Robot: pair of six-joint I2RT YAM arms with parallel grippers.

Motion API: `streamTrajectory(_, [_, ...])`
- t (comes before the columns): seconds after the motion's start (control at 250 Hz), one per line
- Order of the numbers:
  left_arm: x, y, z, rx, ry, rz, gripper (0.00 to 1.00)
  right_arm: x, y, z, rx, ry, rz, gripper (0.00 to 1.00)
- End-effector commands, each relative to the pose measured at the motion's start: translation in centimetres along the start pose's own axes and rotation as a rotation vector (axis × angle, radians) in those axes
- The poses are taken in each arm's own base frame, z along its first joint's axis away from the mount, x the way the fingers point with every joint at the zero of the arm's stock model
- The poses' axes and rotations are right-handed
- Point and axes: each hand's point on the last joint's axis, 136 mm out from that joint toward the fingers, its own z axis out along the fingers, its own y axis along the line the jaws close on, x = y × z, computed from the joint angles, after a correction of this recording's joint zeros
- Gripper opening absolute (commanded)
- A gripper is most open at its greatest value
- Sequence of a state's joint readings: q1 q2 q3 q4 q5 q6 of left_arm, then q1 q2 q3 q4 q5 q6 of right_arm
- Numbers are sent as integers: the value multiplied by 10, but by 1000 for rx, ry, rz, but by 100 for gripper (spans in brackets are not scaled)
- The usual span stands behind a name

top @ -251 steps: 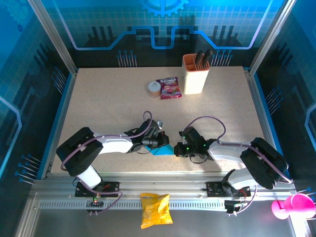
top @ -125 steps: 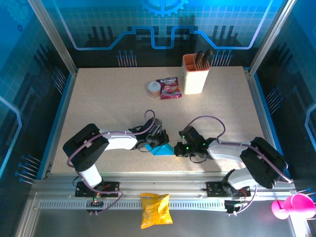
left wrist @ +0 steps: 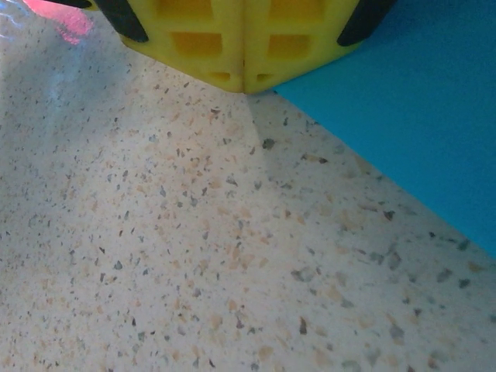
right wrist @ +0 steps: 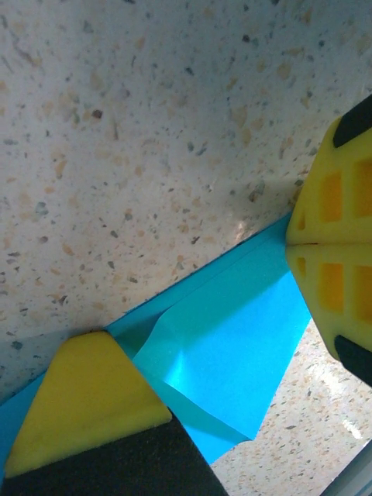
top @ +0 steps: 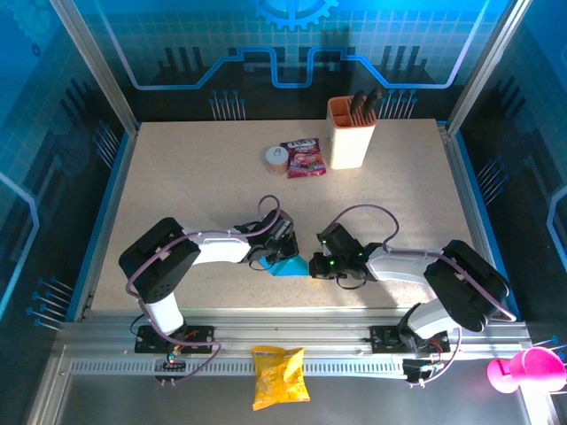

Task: Fold a paper plane with a square sheet of paper (pick it up from the middle)
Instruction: Third fold the triangle at the center of the table.

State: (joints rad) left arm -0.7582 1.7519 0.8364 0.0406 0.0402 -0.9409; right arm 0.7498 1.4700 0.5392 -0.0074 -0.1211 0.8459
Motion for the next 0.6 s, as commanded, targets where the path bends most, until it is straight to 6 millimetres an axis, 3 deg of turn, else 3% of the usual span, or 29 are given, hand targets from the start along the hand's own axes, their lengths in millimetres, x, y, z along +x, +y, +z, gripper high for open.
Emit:
streamTrajectory(0.0, [-9, 25, 2, -103, -19, 4, 0, 45, -59, 8, 235, 137, 45, 0])
streamTrajectory(0.595, [-41, 38, -10, -108, -63, -9, 0, 62, -78, 17, 295, 180, 79, 0])
